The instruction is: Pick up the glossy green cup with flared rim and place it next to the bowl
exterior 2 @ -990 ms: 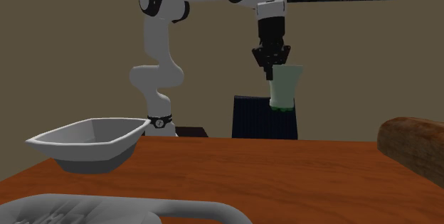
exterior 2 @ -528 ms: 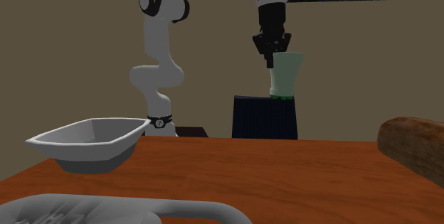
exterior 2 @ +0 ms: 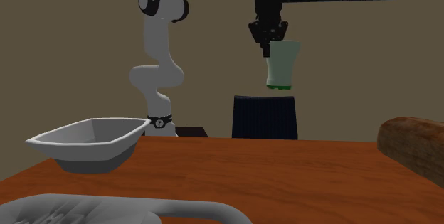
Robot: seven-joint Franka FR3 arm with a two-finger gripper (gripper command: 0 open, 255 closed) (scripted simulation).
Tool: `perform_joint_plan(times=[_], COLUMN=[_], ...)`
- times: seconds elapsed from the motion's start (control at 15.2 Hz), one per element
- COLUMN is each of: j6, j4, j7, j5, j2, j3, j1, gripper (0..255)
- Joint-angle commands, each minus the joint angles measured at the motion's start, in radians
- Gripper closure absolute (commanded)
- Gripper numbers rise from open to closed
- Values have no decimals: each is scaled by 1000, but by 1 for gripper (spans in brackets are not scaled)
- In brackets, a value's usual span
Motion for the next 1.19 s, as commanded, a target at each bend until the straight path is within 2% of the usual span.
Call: perform_joint_plan(times=[0.0,0.46,0.99,1.12], j6=[-2,-11,-38,-10], j4=[-35,-130,-162,-192], j7=[-51,-235,-450,-453], j5=[18,56,56,57], j2=[-36,-126,-161,-164], j3=[-20,-108,-224,-224], j1=[-29,-121,-222,-222], gripper=[255,255,255,255])
